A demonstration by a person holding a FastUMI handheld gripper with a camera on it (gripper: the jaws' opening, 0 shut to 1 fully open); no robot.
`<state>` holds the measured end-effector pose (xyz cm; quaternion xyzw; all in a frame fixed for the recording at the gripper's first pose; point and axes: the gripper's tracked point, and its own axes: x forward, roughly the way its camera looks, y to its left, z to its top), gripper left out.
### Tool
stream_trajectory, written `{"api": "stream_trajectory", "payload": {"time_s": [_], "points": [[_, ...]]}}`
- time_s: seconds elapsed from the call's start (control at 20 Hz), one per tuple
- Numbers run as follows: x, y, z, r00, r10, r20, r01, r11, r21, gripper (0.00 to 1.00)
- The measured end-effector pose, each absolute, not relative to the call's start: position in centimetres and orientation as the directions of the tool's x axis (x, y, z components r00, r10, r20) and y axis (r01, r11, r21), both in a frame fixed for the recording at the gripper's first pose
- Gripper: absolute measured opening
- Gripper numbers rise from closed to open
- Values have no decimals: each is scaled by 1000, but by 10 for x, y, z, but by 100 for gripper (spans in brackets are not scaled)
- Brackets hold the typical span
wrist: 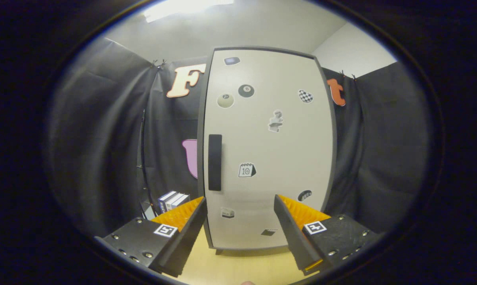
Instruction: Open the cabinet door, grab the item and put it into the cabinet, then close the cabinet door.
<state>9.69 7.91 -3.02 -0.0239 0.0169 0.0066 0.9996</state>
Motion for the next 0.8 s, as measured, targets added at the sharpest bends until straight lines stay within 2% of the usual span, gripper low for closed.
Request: {"api": "stream_trajectory", "payload": {"time_s": [0.4,0.8], "points": [[2,44,-16,998,-43,-39,41,998,-53,100],[-38,36,-10,997,-68,-26,66,997,-47,100]]}}
